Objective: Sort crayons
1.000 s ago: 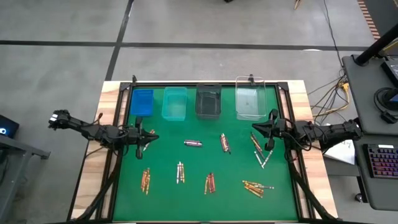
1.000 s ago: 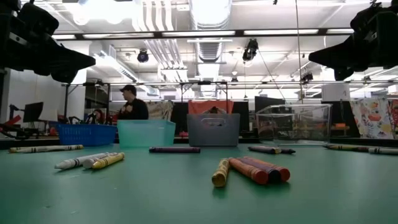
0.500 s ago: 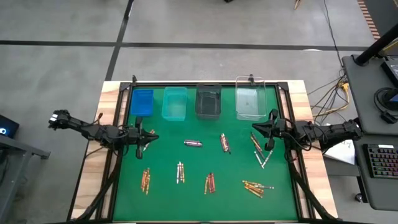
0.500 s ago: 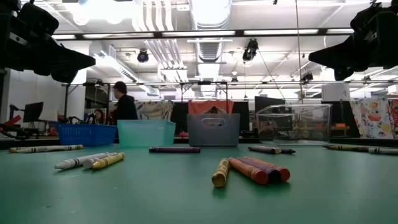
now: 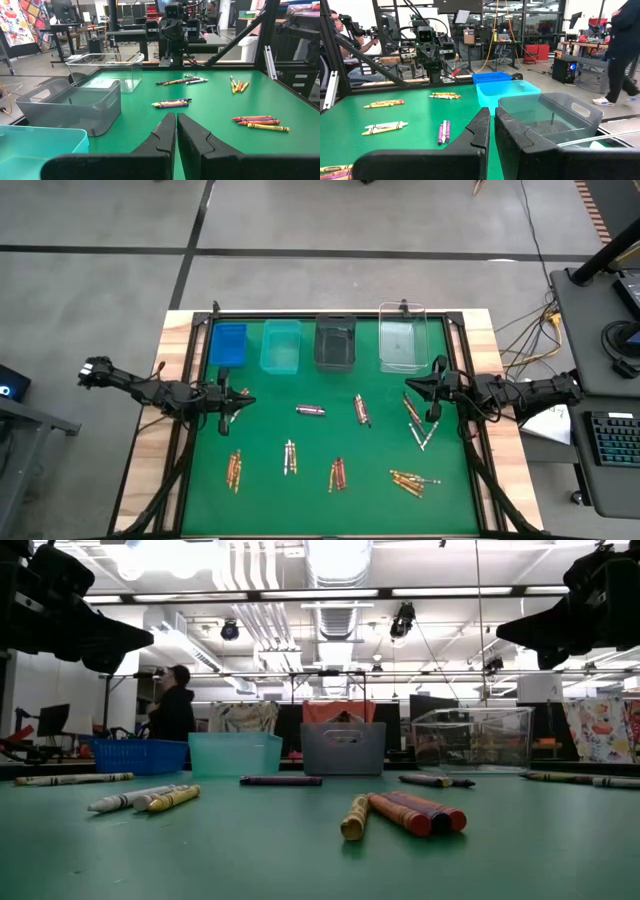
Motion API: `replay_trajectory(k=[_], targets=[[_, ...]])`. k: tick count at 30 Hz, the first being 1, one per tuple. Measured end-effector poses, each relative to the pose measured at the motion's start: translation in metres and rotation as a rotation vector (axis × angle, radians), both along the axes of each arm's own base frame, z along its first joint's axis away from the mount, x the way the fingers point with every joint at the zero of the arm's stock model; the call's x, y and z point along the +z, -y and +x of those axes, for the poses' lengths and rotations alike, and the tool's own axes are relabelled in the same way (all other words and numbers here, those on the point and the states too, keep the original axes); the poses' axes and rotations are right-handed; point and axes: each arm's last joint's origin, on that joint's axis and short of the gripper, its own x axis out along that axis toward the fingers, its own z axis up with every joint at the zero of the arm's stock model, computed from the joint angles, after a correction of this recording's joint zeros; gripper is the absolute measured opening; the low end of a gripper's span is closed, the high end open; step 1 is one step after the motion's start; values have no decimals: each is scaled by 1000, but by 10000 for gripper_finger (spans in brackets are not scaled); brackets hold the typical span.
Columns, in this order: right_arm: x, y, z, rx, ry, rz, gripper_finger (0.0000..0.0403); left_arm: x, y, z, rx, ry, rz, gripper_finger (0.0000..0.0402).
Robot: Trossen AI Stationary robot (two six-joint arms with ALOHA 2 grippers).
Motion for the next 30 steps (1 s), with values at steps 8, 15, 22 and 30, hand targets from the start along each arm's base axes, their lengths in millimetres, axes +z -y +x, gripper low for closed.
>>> replay_trajectory(k=[8, 15, 22, 30], targets=[[5, 0, 0, 10, 142, 389, 18, 24, 0, -1, -21, 263, -371, 0], [19, 2, 1, 6, 266, 461, 18, 47, -3, -5, 20, 495, -269, 0], [44, 4, 9, -63, 186, 523, 18, 52, -1, 2, 33, 540, -270, 0], [72, 2, 25, -225, -204, 682, 18, 39, 5, 20, 7, 450, -449, 0]])
